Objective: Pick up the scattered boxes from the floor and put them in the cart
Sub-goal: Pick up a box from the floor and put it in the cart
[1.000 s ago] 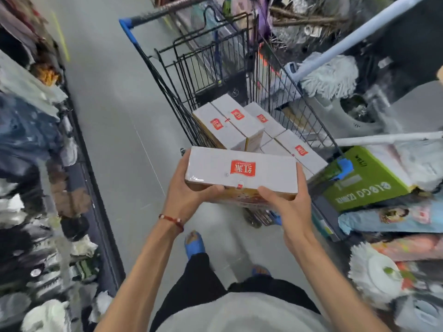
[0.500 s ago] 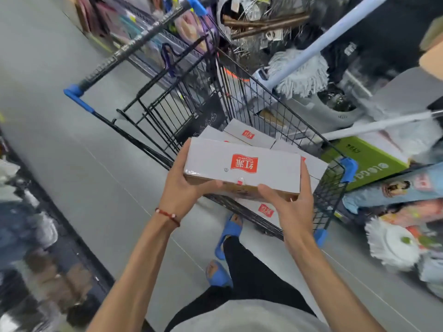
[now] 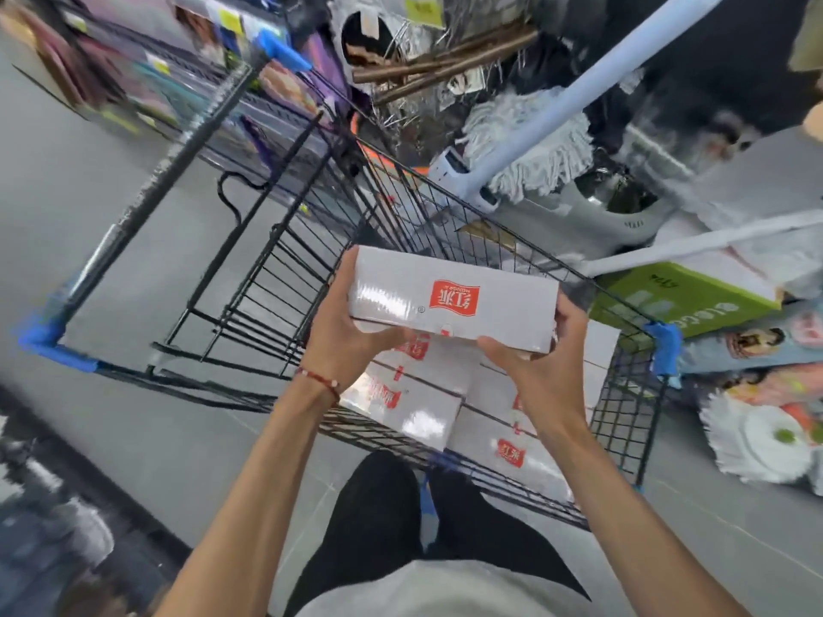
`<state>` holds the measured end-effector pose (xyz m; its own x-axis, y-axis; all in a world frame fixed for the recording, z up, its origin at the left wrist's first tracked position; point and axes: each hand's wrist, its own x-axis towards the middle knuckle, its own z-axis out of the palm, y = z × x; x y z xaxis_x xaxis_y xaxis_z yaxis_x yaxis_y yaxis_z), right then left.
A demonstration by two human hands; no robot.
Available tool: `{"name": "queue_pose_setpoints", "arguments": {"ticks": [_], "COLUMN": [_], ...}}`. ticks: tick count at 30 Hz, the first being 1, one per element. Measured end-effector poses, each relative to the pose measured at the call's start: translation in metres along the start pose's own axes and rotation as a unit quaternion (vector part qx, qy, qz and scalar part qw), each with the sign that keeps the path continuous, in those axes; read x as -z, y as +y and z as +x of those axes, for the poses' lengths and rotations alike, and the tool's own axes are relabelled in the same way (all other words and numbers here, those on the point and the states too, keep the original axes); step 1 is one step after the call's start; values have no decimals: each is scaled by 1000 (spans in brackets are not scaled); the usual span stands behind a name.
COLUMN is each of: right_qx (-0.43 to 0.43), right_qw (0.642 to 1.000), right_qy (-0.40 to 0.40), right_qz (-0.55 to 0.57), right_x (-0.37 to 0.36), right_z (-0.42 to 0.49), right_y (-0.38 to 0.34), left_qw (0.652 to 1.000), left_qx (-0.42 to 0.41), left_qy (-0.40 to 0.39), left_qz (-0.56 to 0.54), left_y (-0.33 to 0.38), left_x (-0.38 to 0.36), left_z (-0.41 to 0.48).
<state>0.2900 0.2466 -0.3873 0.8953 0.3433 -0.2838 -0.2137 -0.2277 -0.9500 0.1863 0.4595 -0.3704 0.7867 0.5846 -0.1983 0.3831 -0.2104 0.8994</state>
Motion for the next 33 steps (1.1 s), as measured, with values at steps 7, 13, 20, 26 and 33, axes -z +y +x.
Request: {"name": "queue_pose_setpoints", "arguments": {"ticks": [7,13,20,26,33], "right_qx": [-29,-104,-179,-215,-239], "right_qw": [998,990,977,964,957], "right_qy": [54,86,90,105,109], "right_qz": [-12,-45,-74,-118,-120], "right_x": [-25,-53,-86,-97,-98], "right_z": [48,80,93,93,90], "right_y": [17,42,68,81,82], "left_qw": [996,985,968,954,954], "left_qx": [23,61,109,168,179], "left_qy": [-84,-157,-207,-229,-226], "left_qz": [33,41,91,99,82], "left_y": [-17,-60,-107,-131,-138], "left_x": [-5,-10,-7,-11,-15], "left_z": [77,127,157,158,152]}}
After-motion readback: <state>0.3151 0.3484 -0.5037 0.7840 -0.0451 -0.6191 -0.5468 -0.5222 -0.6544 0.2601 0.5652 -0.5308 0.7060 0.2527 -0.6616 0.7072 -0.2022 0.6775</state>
